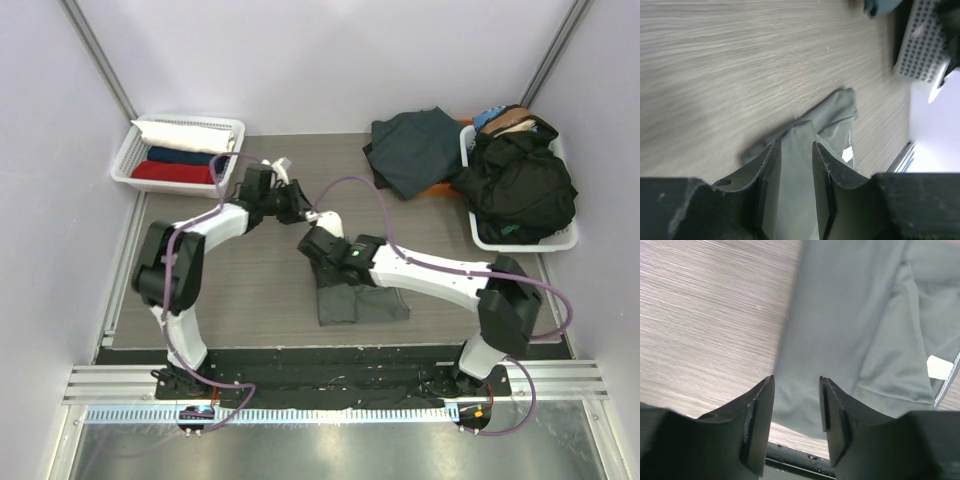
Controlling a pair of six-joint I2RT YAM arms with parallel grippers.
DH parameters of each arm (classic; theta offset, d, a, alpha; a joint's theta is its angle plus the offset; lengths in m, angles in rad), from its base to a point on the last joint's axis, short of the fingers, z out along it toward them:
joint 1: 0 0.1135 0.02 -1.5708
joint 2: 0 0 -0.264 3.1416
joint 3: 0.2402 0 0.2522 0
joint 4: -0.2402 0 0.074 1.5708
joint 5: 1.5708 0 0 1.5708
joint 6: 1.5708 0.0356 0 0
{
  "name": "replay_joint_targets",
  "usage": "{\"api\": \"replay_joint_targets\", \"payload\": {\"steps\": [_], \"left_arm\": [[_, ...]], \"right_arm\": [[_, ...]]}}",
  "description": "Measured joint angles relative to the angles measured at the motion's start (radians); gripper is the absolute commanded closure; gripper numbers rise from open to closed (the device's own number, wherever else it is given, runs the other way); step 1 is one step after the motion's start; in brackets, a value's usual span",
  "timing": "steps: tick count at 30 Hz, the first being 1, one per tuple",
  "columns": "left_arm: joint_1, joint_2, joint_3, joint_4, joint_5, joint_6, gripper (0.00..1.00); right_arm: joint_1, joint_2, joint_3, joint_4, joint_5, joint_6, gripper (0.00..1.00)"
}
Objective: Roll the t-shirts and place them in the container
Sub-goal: Roll the T-shirt to the center of the board.
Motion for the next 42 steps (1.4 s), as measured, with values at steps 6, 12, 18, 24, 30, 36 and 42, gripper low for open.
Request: {"api": "replay_joint_targets", "payload": {"steps": [6, 12, 18, 24, 30, 36, 42], "left_arm": [[0.159, -0.231, -0.26, 0.045, -0.026, -0.112, 0.66], [0.314, -0.388, -0.387, -0.013, -0.053, -0.173, 0.67], [0.418, -0.515, -0.424, 0.0, -0.052, -0.214, 0.67], [0.429, -0.517, -0.448, 0.018, -0.034, -0.239, 0.67], [0.435, -0.516, -0.467, 0.029, -0.017, -0.256, 0.68], [0.436, -0.516, -0.467, 0.04, -0.014, -0.257, 0.69], [0.436, -0.515, -0.468, 0.045, -0.013, -0.257, 0.69]], "right_arm": [[0.121, 0.237, 0.278, -0.182, 0.18, 0.024, 0.34], [0.178, 0.497, 0.509, -0.367, 0.325, 0.061, 0.36], [0.181, 0.767, 0.811, -0.595, 0.476, 0.141, 0.34], [0.181, 0.88, 0.913, -0.687, 0.599, 0.208, 0.32], [0.181, 0.897, 0.897, -0.717, 0.678, 0.267, 0.33], [0.186, 0.883, 0.788, -0.739, 0.772, 0.339, 0.33], [0.215, 0.863, 0.656, -0.769, 0.881, 0.41, 0.31]]}}
